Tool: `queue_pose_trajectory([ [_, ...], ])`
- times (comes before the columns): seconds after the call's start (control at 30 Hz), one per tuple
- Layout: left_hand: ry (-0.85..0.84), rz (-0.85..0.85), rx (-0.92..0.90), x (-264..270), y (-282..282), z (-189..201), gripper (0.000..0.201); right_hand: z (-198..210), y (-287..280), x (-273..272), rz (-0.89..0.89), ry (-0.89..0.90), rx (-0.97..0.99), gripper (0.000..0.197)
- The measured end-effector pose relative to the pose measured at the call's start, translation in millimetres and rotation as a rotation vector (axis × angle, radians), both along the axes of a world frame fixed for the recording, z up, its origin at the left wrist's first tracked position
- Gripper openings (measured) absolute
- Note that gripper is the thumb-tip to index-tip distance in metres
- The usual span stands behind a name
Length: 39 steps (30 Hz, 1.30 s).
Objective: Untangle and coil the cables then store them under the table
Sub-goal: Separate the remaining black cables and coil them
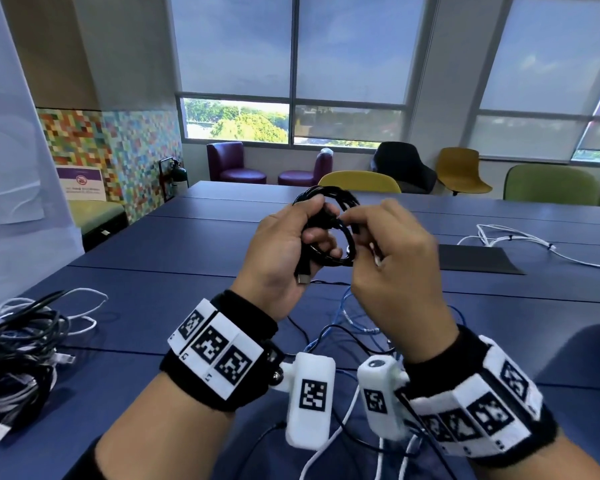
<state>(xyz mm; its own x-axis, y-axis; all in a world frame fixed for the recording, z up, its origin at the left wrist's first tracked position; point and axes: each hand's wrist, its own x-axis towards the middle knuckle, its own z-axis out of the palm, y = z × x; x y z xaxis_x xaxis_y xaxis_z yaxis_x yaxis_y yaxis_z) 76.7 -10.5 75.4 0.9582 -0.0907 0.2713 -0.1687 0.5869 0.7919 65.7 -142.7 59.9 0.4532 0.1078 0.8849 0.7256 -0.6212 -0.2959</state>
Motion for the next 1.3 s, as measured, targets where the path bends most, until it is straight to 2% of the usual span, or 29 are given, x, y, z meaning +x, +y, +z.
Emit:
queue_pose_trajectory([
  [0.13, 0.019, 0.097, 0.111, 0.7, 4.3, 0.6, 0.024, 0.9, 3.4, -2.3, 0.218, 0.303, 0.079, 0.013],
  [0.17, 0.040, 0.087, 0.109, 1.8, 6.6, 1.1, 0.024, 2.3, 3.5, -3.7, 0.236, 0.334, 0.084, 0.015],
  [0.23, 0.086, 0.006, 0.040, 3.4, 10.4, 2.4, 0.028, 3.8, 2.2, -3.3, 0.260, 0.367, 0.083, 0.020],
  [0.33, 0.119, -0.121, -0.099, 6.7, 14.8, 4.2, 0.039, 2.8, 0.4, 3.4, 0.458, 0.524, 0.201, 0.021],
  [0.4, 0.129, -0.138, -0.193, 9.9, 17.5, 4.4, 0.042, 0.3, -0.8, 8.3, 0.509, 0.501, 0.223, 0.020],
  [0.53, 0.154, -0.137, -0.320, 9.2, 19.0, 5.0, 0.025, -1.6, -4.1, 10.8, 0.466, 0.390, 0.143, 0.014],
  [0.7, 0.026, -0.037, -0.090, 1.4, 6.8, 3.3, 0.035, 2.8, -10.1, 9.3, 0.258, 0.142, -0.100, 0.016],
  [0.8, -0.062, -0.004, 0.047, -5.8, -1.0, 4.6, 0.036, 7.6, -14.3, 7.8, 0.259, 0.015, -0.194, 0.013],
  [0.9, -0.125, -0.058, 0.169, -11.5, -1.9, 4.2, 0.041, 8.9, -15.0, 6.8, 0.251, -0.057, -0.208, 0.012],
  [0.97, -0.144, -0.099, 0.266, -12.1, -0.9, 1.6, 0.049, 10.8, -17.6, 5.2, 0.211, -0.032, -0.151, 0.009],
  [1.03, -0.142, -0.087, 0.349, -11.1, -0.6, -1.1, 0.055, 12.9, -18.7, 3.0, 0.193, 0.022, -0.115, 0.022],
  [1.13, -0.120, -0.071, 0.402, -10.5, -2.8, -3.4, 0.062, 14.2, -16.5, 0.7, 0.329, 0.188, -0.060, 0.044],
  [1.23, -0.085, -0.059, 0.459, -8.5, -1.5, -4.2, 0.074, 12.6, -12.9, -1.1, 0.355, 0.319, -0.041, 0.046],
  [1.3, -0.071, -0.061, 0.501, -7.2, -0.6, -4.2, 0.082, 13.6, -12.6, -2.9, 0.368, 0.459, 0.050, 0.044],
])
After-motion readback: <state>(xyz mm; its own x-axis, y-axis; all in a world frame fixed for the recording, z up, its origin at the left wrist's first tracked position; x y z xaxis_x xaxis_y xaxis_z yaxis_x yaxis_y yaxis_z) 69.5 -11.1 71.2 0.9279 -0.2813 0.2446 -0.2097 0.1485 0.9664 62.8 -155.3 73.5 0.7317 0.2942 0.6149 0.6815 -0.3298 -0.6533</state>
